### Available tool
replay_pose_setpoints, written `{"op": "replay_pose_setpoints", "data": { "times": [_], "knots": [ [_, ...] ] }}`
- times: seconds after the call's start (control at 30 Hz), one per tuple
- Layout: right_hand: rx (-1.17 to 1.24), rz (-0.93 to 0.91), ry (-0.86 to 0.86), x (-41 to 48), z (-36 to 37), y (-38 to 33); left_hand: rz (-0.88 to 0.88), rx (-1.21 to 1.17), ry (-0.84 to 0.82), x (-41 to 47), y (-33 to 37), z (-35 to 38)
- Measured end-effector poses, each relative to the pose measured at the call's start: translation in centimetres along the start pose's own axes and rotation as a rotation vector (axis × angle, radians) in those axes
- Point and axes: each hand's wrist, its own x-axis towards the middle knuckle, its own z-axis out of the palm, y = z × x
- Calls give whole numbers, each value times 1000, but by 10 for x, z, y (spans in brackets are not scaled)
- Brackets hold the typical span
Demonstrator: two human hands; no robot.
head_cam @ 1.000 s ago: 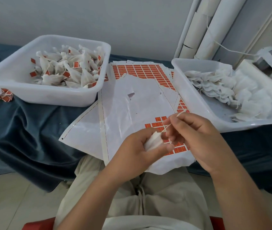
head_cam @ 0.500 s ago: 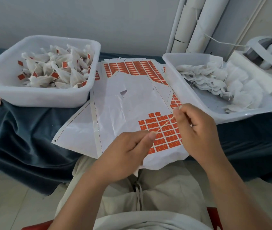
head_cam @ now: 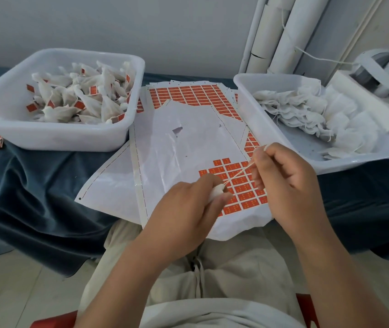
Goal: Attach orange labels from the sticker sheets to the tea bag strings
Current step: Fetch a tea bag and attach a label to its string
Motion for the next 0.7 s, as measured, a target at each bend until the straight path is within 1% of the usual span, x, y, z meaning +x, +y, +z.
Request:
{"op": "replay_pose_setpoints", "data": {
  "times": [0.07,0.17,0.27,0.33,0.4,0.53,0.6,0.63,0.7],
  "knots": [
    [43,69,35,2,-1,3,-50,-98,6,0,1,0],
    [114,179,74,3,0,6,-140,-260,-33,1,-1,-5],
    [96,181,62,5,-2,5,-230,-335,-120,2,-7,-17],
    [96,165,25,5,-3,3,-243,-324,-178,1,-13,-20],
    [150,175,-30,4,-1,1,-230,-325,-238,0,-18,-21],
    [377,254,-150,2,7,-1,-190,-348,-345,0,-19,-22],
    [446,296,-186,0,12,0,-154,-378,-329,0,-19,-20],
    [453,311,-186,0,14,0,-133,-419,-295,0,-19,-19],
    [435,323,-156,-2,17,0,-105,-555,-168,1,-17,-15]
  ]
}}
